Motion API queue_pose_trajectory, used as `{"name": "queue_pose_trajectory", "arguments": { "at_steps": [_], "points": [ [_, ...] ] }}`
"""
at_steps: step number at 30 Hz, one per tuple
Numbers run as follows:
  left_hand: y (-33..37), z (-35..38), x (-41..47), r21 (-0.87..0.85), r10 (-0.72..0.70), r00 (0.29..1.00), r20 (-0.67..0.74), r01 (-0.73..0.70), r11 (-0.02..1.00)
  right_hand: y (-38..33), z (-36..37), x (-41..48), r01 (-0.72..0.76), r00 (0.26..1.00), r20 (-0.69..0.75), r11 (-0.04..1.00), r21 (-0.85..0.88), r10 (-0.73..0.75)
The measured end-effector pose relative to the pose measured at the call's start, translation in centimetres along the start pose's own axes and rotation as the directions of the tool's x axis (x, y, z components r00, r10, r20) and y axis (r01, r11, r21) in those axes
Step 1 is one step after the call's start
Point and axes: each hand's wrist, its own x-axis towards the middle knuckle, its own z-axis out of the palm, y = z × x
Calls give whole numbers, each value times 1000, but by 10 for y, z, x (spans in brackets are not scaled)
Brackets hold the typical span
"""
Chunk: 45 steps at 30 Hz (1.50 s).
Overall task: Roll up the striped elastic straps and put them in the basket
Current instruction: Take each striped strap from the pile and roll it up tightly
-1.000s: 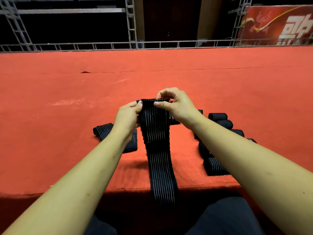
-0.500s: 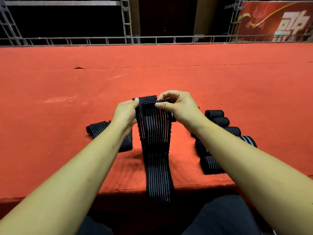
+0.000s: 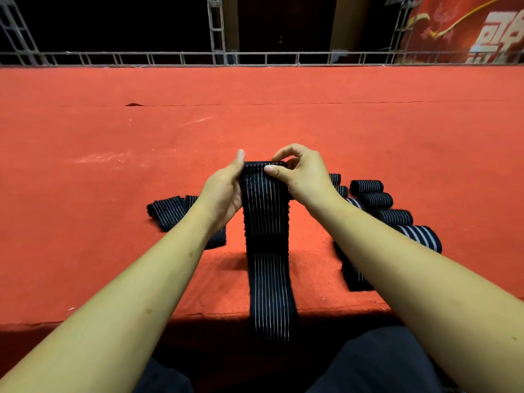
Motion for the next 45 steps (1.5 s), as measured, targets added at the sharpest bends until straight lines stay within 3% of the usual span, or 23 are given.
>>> {"name": "queue_pose_trajectory", "arguments": {
  "at_steps": [3,7,10,12,17,21,24,29,33,39,45],
  "points": [
    [-4,-4,0,210,106,993,46,-114,971,2,4,1,40,999,-20,999,-16,-40],
    [-7,-5,-1,254,171,984,54,-179,950,6,5,1,43,999,-13,999,19,-42],
    [-7,-3,-2,257,214,974,68,-225,940,8,5,5,65,997,-35,995,-72,-68],
    [-6,-2,-4,243,244,967,76,-255,936,4,1,3,82,997,26,989,-119,-79],
    [1,-1,-3,401,352,932,87,-356,844,-7,-10,-3,167,984,75,983,-78,-161],
    [4,6,-7,245,311,947,84,-323,914,-7,-13,-2,161,986,64,985,-70,-157],
    [6,8,-8,221,322,946,44,-324,920,-7,-14,-4,168,981,99,986,-19,-165],
    [8,-1,-8,264,325,945,49,-326,908,-7,-18,-8,80,977,182,985,152,-107],
    [10,-1,-12,336,329,940,85,-338,879,-6,-19,-10,59,979,188,992,113,-79],
    [9,3,-13,465,272,962,17,-248,850,-10,-17,-11,101,989,99,988,114,-112],
    [9,-1,-12,480,369,929,30,-337,810,-7,-14,-14,80,983,151,981,179,-108]
  ]
}}
